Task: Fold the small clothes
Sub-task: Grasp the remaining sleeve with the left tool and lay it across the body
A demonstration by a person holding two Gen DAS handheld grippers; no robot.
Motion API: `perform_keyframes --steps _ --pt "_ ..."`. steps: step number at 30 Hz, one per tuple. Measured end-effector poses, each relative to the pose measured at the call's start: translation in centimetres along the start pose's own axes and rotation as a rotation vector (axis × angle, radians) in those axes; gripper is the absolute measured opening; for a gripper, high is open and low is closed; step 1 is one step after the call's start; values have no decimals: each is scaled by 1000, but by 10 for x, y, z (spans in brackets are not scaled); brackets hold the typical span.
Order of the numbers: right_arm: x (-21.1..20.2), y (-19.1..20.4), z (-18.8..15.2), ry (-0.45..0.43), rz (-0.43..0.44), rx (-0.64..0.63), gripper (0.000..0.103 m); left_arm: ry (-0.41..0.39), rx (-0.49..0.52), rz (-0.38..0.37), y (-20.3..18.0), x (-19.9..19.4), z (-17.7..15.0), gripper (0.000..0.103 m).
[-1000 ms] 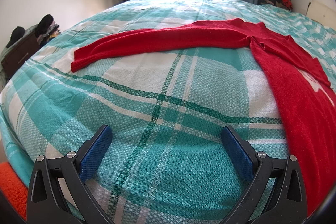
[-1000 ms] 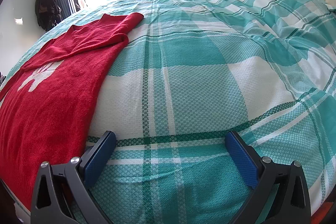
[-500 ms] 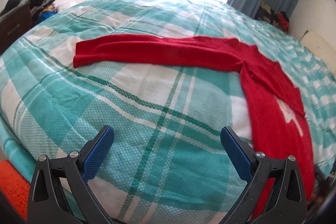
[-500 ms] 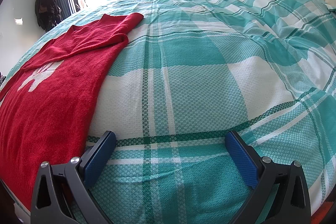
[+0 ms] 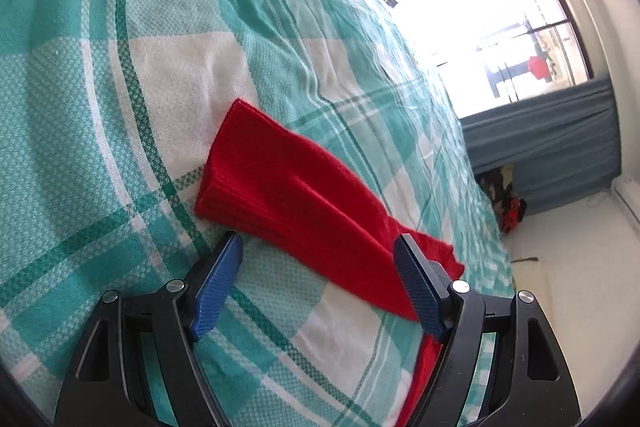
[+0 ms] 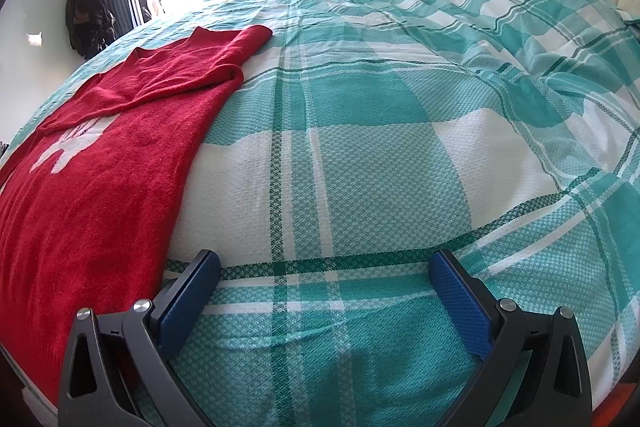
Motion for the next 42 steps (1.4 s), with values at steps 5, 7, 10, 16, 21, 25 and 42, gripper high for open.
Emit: perform_keyframes --steps 5,7,10,16,21,25,42 --pt "0 0 0 -2 -2 2 103 -66 -97 42 0 12 15 21" --pt "0 0 0 -2 -1 2 103 -77 -61 105 -9 8 19 5" --pt "0 0 -1 -1 0 2 103 -195 134 127 -70 -27 23 4" --pt "2 0 0 7 4 6 103 -337 680 -129 -301 -111 -69 4" --pt "2 0 1 8 7 8 103 -179 1048 -270 -411 -97 -233 54" --pt "3 0 0 8 11 9 103 47 1117 -216 -345 -38 -323 71" --pt "4 0 1 4 24 -2 103 -245 1494 299 -228 47 -236 70"
Point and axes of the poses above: each gripper's, at about its wrist camera, not at the fingertips, and x roughly the way its jaws point, y to its left, z to its top, the point moved 7 cm from there along x, roughly the way its jaws point, and after that the axes turned 15 degrees about z, right-handed, at the moved point
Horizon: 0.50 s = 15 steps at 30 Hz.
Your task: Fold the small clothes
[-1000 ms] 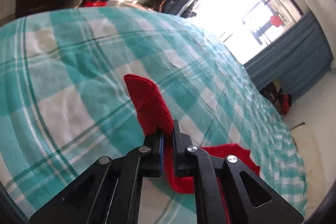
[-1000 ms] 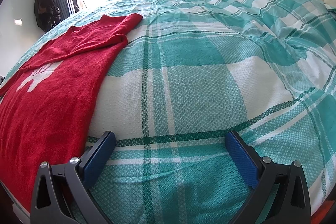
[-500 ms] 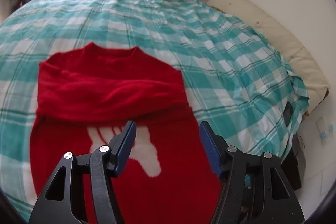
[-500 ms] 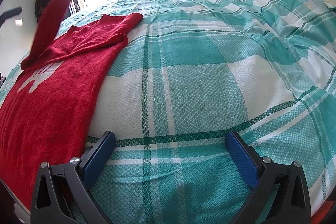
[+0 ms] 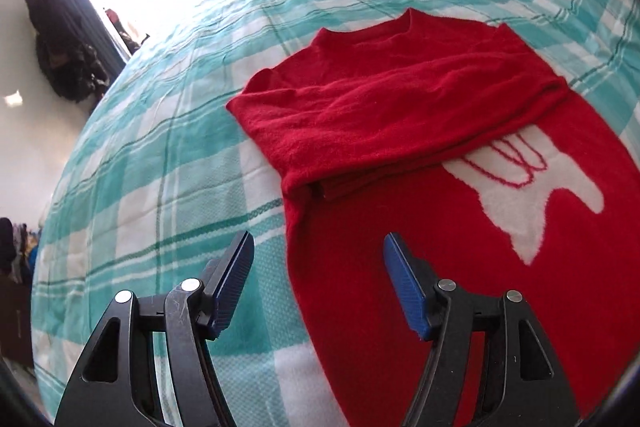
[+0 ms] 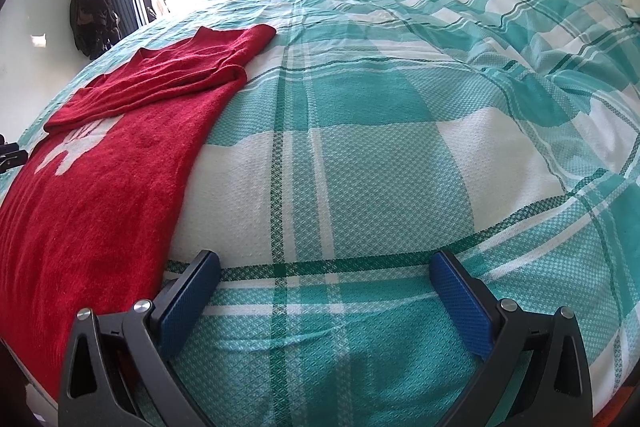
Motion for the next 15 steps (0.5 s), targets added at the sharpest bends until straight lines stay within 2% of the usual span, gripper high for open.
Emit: perform_keyframes --steps 1,2,3,4,5,6,7,8,10,11,13,14,15 --pt "0 0 0 -2 0 0 103 15 -16 22 4 12 3 70" --pt "0 0 0 -4 -1 -1 103 30 -47 31 10 22 6 59" --pt "0 0 0 -6 -1 -1 103 47 -102 31 20 32 5 4" --pt "0 0 -1 -7 -2 -1 103 92 -180 20 32 42 0 7" --pt "0 0 -1 -6 -2 -1 103 117 -280 4 46 46 -8 1" --pt "0 0 0 -5 -2 -1 103 131 -356 25 59 47 -17 0" --pt "0 0 -1 -6 -1 -1 103 150 -408 41 70 49 -29 0" --pt "0 0 -1 -6 -1 -1 103 170 -457 26 77 51 -41 0" --pt "0 0 -1 -7 -1 -1 103 195 -527 -39 85 50 -55 0" --pt "0 0 -1 -7 -1 -1 103 196 -551 -71 87 44 -56 3" --pt "0 0 -1 -7 0 -1 103 164 -580 -136 90 29 -52 30" --pt "0 0 -1 -7 0 -2 103 124 -579 -173 88 20 -46 60" --pt "0 0 -1 -7 -1 -2 103 79 -561 -206 84 10 -37 78"
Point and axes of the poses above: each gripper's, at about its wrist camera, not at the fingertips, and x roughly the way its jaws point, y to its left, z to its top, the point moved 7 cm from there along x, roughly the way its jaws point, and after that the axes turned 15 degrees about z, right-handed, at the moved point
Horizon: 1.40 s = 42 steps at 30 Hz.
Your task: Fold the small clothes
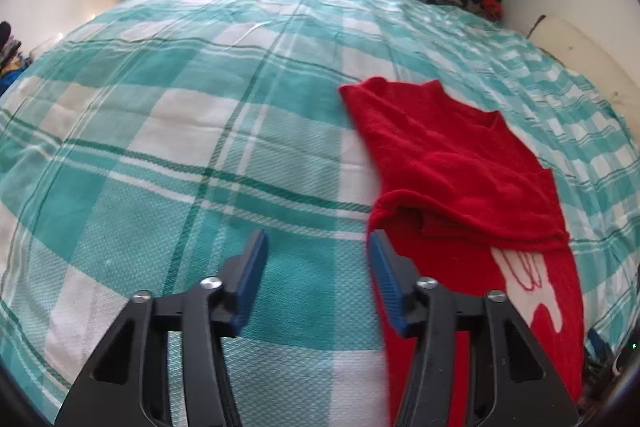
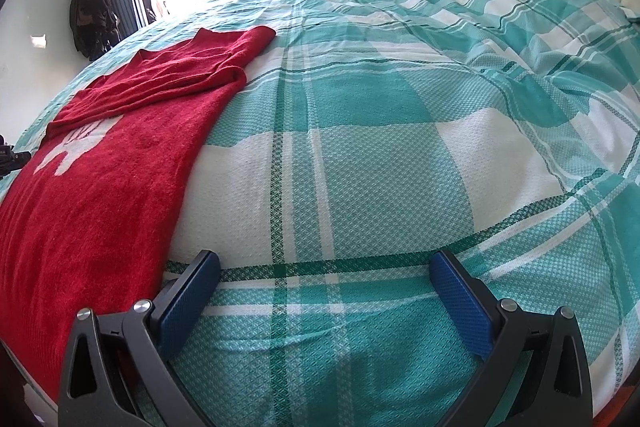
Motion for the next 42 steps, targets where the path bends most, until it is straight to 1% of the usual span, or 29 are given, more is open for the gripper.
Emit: perform_keyframes --steps 2,4,5,7,8,9,10,11,12,14,15,17,19,21,23,24,25,26,27,29,31,32,33,35,36,38,39,40,42 --pt "0 0 0 0 0 0 103 -26 97 -45 -26 -4 8 82" --pt "0 0 0 0 0 0 103 -29 164 -11 -43 2 16 82" --pt "0 0 0 -2 -1 1 103 -29 137 -12 -46 5 24 81" --pt "0 0 0 -4 -2 0 103 -12 21 -65 -48 14 39 80" --pt "0 0 0 -4 -3 0 103 -11 -19 -73 -49 19 45 74" --pt "0 0 0 -5 -3 0 103 2 -14 -36 -52 27 47 63" --pt "0 0 0 -5 -3 0 103 46 43 42 -55 42 42 53" --pt "0 0 0 -4 -3 0 103 127 137 126 -58 60 26 36" --pt "0 0 0 -4 -3 0 103 181 218 161 -60 72 10 34" --pt "0 0 0 -2 -2 2 103 114 295 184 -60 59 0 35" --pt "0 0 0 -1 -2 2 103 120 298 182 -57 52 -3 35" --pt "0 0 0 -2 -2 2 103 154 275 162 -50 37 -4 36" --pt "0 0 0 3 -1 3 103 115 226 153 -41 18 6 38" --pt "-1 0 4 63 9 -1 103 22 167 104 -40 -6 27 57" --pt "-9 0 14 140 10 14 101 -42 139 28 -52 -18 48 60" --pt "-17 0 24 138 13 30 99 -51 141 -18 -63 -18 56 60" --pt "-27 3 38 111 42 39 98 -56 152 -54 -75 -15 61 60" --pt "-34 10 57 76 88 37 98 -58 172 -82 -89 -7 66 54" --pt "-37 19 78 49 138 28 96 -54 200 -100 -101 3 67 42" --pt "-28 42 123 33 249 1 90 -12 248 -90 -118 31 60 27" --pt "-4 70 164 31 369 -31 72 49 276 -11 -115 61 46 19" --pt "13 84 180 40 411 -56 69 87 285 52 -108 75 36 15" --pt "32 97 192 41 449 -73 64 102 269 53 -101 83 29 14" --pt "80 114 198 80 541 -58 63 89 228 29 -95 83 27 13" --pt "110 116 190 141 538 -55 63 90 234 34 -96 82 27 13" --pt "172 103 151 334 450 -18 60 91 268 54 -100 79 27 13" --pt "175 102 150 292 451 -35 59 95 270 56 -100 74 28 14" --pt "169 105 153 283 437 -59 59 101 250 52 -98 66 30 17" --pt "149 111 160 292 393 -85 60 88 206 47 -91 43 28 58"
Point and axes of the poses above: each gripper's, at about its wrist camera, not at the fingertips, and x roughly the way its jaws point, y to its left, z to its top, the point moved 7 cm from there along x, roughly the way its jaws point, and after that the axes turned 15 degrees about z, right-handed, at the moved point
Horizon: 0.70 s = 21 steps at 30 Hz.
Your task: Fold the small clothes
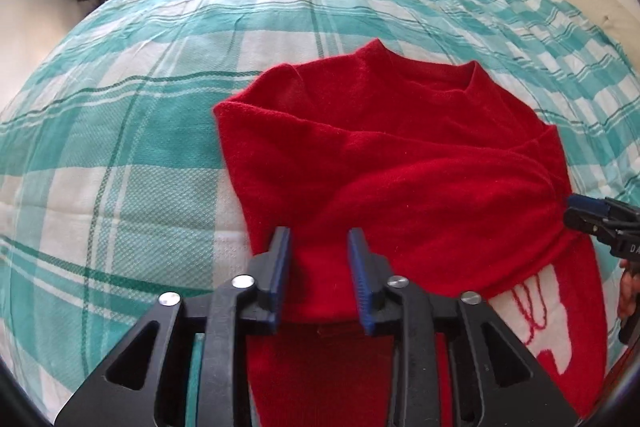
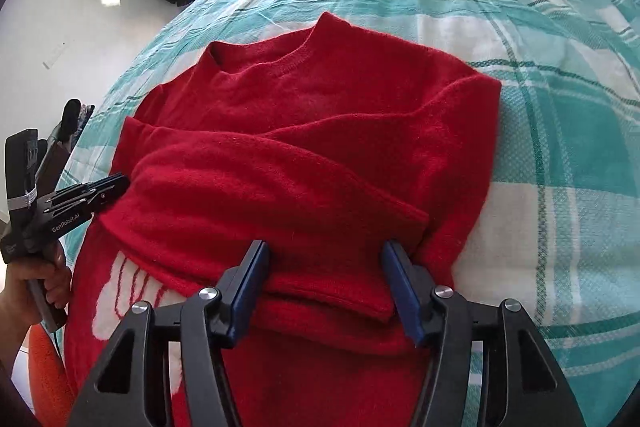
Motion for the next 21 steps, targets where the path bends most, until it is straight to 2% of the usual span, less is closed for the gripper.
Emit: perform_keyframes --steps 2,3,4,7,9,11,12,14,17,21 --pt "-31 20 -4 -42 -1 -57 65 -51 -6 -5 6 -31 -16 72" --pt "-47 31 -11 -57 3 -91 72 -62 1 -15 6 -46 -32 75" --pt "-61 41 -22 -63 -2 -118 75 -55 14 -27 5 -57 -49 76" --pt "-88 68 -78 -48 31 -149 75 9 87 -47 -6 -79 -119 76" --pt "-92 75 -128 -15 42 -136 75 58 145 2 -10 -82 -166 76" --pt "-80 69 -183 86 4 -100 76 1 171 85 -10 -96 -190 83" --pt "-80 66 -204 87 -34 -98 76 6 171 96 -9 -100 -198 83" --pt "-93 66 -225 3 -113 -114 82 17 141 90 -5 -105 -203 83" --pt "-101 60 -236 -56 -122 -53 83 26 132 76 -3 -103 -202 83" --pt "-98 53 -237 -65 -108 -25 84 13 140 86 -4 -101 -205 84"
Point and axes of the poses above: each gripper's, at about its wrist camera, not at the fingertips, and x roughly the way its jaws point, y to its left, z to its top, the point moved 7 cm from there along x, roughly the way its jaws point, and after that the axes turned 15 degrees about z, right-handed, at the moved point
